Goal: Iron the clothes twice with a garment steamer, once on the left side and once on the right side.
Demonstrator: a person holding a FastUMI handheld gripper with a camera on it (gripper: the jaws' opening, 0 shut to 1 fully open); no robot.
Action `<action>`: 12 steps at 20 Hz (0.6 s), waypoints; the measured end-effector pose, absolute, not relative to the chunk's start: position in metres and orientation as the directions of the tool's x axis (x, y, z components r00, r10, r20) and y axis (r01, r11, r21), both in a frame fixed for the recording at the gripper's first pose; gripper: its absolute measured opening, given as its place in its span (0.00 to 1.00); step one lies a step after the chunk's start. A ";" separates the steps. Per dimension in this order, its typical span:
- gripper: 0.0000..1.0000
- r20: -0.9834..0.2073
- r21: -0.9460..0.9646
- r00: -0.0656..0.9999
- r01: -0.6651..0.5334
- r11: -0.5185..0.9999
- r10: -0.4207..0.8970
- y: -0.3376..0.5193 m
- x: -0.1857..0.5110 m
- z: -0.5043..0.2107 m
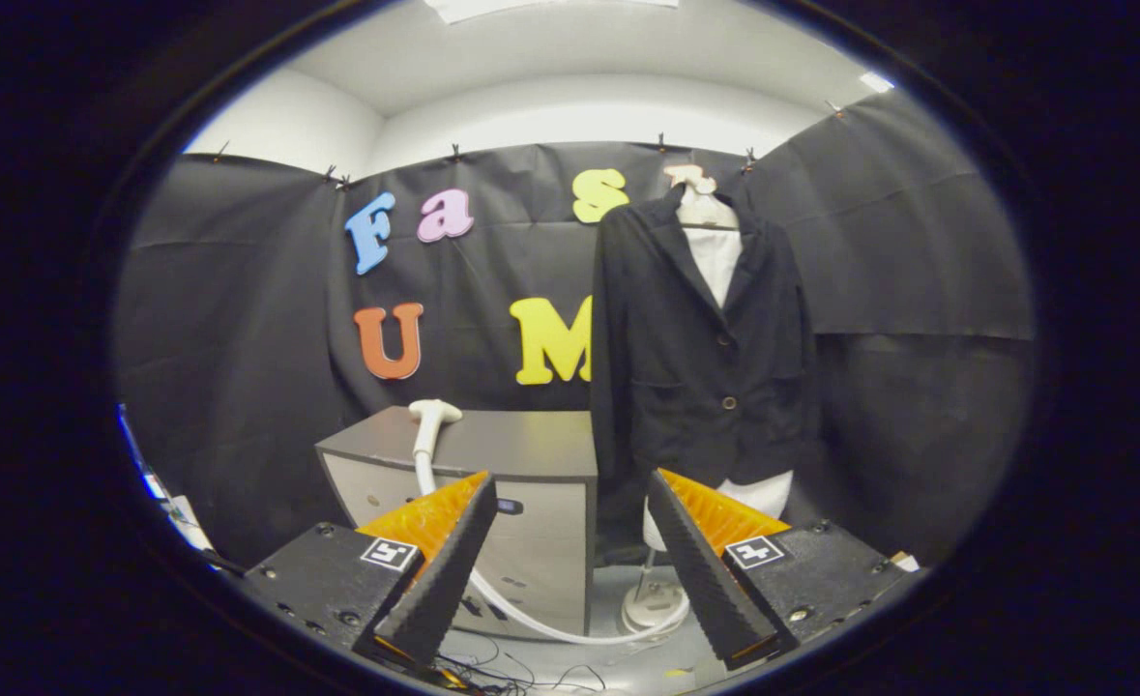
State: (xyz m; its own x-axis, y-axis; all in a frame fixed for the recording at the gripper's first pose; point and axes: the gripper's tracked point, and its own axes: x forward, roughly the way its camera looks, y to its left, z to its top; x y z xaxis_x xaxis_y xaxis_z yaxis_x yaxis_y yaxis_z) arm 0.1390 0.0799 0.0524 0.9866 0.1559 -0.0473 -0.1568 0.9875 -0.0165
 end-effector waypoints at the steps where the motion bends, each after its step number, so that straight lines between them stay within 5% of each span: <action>1: 1.00 -0.057 -0.023 0.983 -0.179 0.984 0.177 0.093 0.154 0.056; 12: 1.00 -0.205 -0.078 0.886 -0.439 0.895 0.416 0.256 0.314 0.040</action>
State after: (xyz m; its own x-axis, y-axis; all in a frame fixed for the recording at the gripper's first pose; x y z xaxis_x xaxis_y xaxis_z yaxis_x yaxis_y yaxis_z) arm 0.3141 0.2563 0.0403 0.8859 0.4164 -0.2045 -0.4388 0.8952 -0.0781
